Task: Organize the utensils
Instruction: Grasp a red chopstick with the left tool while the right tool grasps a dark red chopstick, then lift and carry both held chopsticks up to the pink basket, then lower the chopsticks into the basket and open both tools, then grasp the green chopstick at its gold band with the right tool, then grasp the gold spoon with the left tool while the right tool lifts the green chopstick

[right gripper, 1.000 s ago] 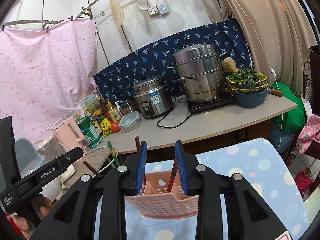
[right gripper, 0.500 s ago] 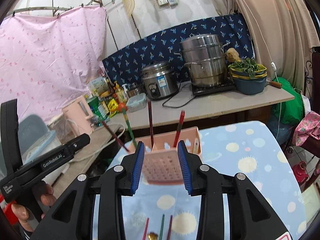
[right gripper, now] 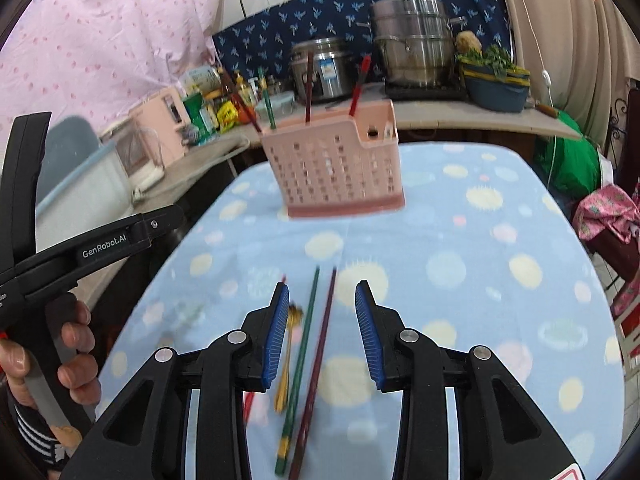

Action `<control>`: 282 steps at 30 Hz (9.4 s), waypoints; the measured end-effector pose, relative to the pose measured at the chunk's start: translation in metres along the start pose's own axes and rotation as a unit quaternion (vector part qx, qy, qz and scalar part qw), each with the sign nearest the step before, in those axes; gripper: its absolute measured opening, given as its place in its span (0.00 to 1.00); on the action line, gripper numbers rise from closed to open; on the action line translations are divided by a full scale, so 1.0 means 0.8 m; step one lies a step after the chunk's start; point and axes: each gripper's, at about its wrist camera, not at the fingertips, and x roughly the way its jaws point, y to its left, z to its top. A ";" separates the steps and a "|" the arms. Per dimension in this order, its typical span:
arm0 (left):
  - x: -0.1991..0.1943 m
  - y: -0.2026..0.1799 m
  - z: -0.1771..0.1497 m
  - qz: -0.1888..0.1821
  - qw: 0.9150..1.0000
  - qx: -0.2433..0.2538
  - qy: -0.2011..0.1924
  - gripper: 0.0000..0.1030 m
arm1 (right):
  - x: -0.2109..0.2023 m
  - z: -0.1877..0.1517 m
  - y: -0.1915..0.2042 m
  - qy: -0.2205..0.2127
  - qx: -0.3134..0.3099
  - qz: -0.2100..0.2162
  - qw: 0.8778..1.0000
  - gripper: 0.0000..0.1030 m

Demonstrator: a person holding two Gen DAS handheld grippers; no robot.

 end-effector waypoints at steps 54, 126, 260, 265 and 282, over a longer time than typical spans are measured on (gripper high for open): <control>0.009 -0.039 -0.194 -0.028 0.989 0.069 0.126 0.63 | 0.022 -0.139 -0.001 0.077 -0.011 -0.037 0.996 0.07; -0.081 -0.008 0.205 -0.078 0.989 -0.032 -0.119 0.06 | -0.071 0.217 -0.039 -0.203 0.086 0.051 0.974 0.07; 0.034 0.007 -0.150 0.025 0.994 0.013 0.105 0.64 | 0.035 -0.140 0.038 0.068 -0.029 -0.011 0.997 0.25; 0.034 0.005 -0.151 0.021 0.994 0.015 0.107 0.65 | 0.034 -0.144 0.037 0.059 -0.044 -0.032 0.997 0.11; 0.038 -0.050 -0.148 -0.025 0.993 0.045 0.105 0.81 | 0.019 -0.135 -0.041 0.043 0.063 -0.045 0.996 0.07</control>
